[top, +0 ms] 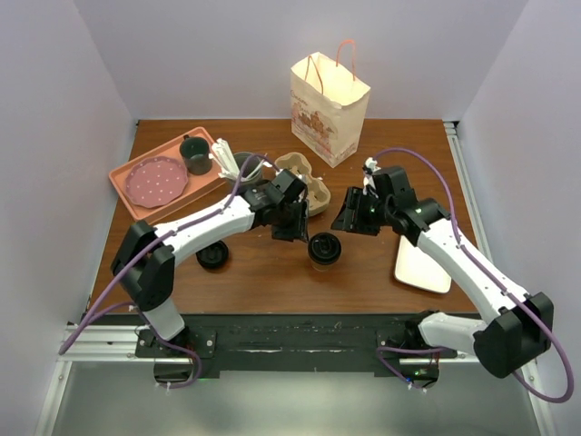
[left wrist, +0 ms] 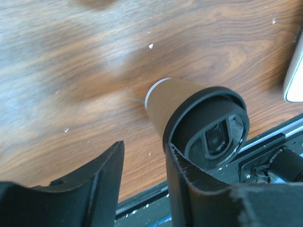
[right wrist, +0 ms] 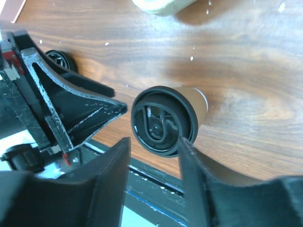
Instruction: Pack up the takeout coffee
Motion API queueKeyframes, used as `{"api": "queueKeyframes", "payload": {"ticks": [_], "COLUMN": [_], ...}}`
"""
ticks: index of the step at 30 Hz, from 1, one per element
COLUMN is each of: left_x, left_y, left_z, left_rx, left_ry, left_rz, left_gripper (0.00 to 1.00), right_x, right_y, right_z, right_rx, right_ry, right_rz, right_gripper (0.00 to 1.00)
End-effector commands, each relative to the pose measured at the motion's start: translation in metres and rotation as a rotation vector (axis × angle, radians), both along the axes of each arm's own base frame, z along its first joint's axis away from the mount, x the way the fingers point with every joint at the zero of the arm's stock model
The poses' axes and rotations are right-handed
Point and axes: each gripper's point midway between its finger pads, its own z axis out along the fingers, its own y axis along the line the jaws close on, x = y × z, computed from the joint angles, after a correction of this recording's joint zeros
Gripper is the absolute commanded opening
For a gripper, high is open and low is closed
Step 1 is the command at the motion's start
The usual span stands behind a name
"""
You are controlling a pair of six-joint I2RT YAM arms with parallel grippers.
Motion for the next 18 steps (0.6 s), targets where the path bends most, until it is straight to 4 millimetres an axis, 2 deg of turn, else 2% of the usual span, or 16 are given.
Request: {"api": "queueKeyframes", "payload": {"ticks": [1,3,4,6,10,13,18], "left_x": [0.014,0.015,0.011,0.012,0.003,-0.005,-0.013], "left_y": [0.011,0.023,0.030,0.044,0.078,0.097,0.114], "left_z": [0.085,0.098,0.111,0.123,0.146,0.153,0.154], "left_rx": [-0.056,-0.047,-0.070,-0.068,-0.081,-0.089,-0.089], "left_ry": [-0.172,-0.210,-0.244,-0.295,-0.394,-0.438,-0.474], "left_rz": [0.060,0.103,0.115,0.157,0.239,0.277,0.299], "left_gripper": [0.54,0.61,0.63,0.68,0.70,0.71,0.74], "right_x": [0.000,-0.005,-0.005,-0.010,-0.009,-0.009,-0.012], "right_y": [-0.011,-0.001,0.003,0.016,0.024,0.034,0.042], "right_z": [0.022,0.017,0.020,0.016,0.009,0.005,-0.012], "right_rx": [-0.171,-0.222,-0.239,-0.271,-0.362,-0.392,-0.457], "right_ry": [-0.106,-0.103,-0.115,-0.111,-0.105,-0.118,-0.097], "right_rz": [0.033,0.078,0.088,0.125,0.129,0.143,0.153], "right_gripper": [0.65,0.71,0.73,0.79,0.81,0.83,0.84]}}
